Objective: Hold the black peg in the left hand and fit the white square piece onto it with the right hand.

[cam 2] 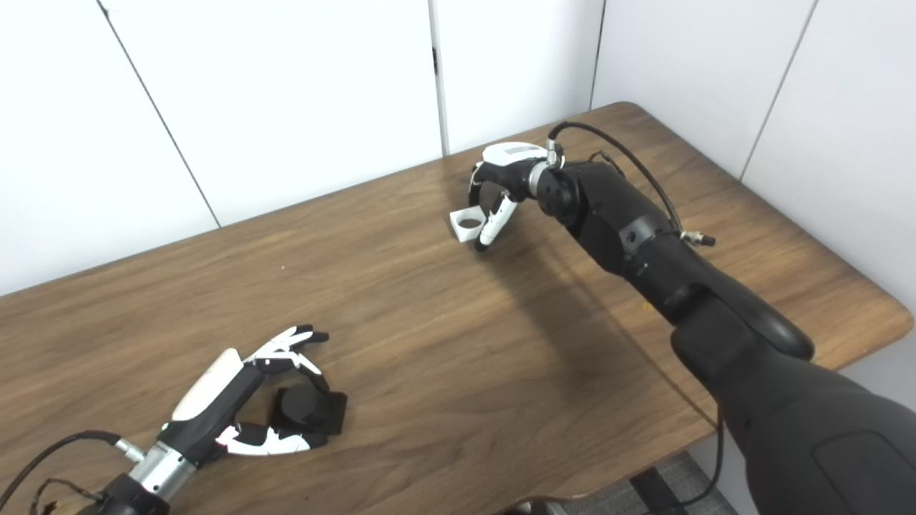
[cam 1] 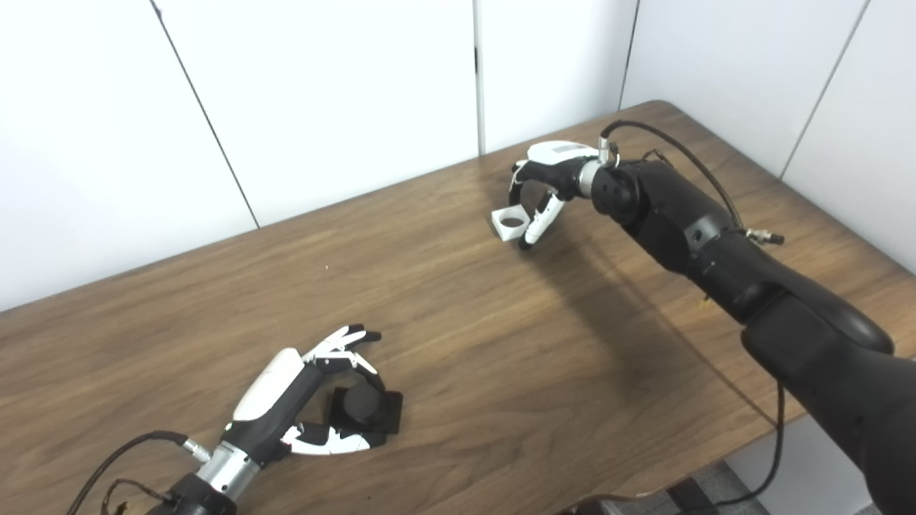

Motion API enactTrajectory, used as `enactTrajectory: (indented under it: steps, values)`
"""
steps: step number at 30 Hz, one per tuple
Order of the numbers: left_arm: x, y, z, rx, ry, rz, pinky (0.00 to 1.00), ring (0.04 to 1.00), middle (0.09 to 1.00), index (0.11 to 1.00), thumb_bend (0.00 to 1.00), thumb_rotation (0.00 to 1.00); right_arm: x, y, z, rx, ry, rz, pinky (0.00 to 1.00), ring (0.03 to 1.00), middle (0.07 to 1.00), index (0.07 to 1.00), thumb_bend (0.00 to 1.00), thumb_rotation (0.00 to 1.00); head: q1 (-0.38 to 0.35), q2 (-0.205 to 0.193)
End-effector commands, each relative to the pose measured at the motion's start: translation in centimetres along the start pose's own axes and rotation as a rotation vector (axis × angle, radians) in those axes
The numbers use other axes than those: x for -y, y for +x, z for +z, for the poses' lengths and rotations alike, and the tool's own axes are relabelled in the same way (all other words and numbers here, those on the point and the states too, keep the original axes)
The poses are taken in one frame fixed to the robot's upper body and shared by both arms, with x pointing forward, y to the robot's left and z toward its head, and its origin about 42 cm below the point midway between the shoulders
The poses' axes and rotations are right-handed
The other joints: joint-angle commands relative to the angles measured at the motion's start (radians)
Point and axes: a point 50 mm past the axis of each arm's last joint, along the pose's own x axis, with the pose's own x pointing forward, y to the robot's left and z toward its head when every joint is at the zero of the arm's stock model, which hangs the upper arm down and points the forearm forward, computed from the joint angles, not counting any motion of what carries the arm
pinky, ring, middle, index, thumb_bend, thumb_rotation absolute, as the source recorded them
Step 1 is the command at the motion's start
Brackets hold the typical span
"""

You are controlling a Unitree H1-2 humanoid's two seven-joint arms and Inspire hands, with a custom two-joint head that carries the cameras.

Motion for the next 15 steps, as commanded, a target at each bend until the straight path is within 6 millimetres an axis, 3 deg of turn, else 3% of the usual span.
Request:
enactTrajectory:
  steps: [1, 7, 8, 9, 15]
  values:
    - [1.62, -2.13, -1.54, -0.113, 0.036, -0.123, 0.9, 0.961, 0.891, 0.49, 0.52, 0.06, 0.23, 0.44, 0.85, 0.023, -0.033, -0.009, 0.9, 0.941, 0.928, 0.76, 0.75, 0.33, 0.0, 0.0]
    - [1.56, -2.12, -1.42, -0.116, 0.035, -0.124, 0.91, 0.964, 0.892, 0.49, 0.52, 0.06, -0.1, 0.75, 0.93, 0.021, -0.031, -0.036, 0.88, 0.927, 0.899, 0.653, 0.7, 0.27, 0.005, 0.005]
    - [1.56, -2.11, -1.42, -0.115, 0.037, -0.123, 0.91, 0.961, 0.891, 0.49, 0.52, 0.06, -0.13, 0.78, 0.9, 0.02, -0.03, -0.043, 0.87, 0.919, 0.885, 0.56, 0.59, 0.2, 0.005, 0.005]
    - [1.57, -2.11, -1.43, -0.116, 0.037, -0.122, 0.91, 0.96, 0.89, 0.49, 0.52, 0.06, -0.15, 0.81, 0.85, 0.02, -0.028, -0.05, 0.87, 0.916, 0.88, 0.528, 0.55, 0.18, 0.006, 0.006]
    - [1.65, -2.17, -1.52, -0.122, 0.031, -0.12, 0.9, 0.959, 0.889, 0.49, 0.52, 0.06, -0.28, 0.89, 0.51, 0.022, -0.03, -0.083, 0.81, 0.871, 0.828, 0.486, 0.51, 0.14, 0.005, 0.009]
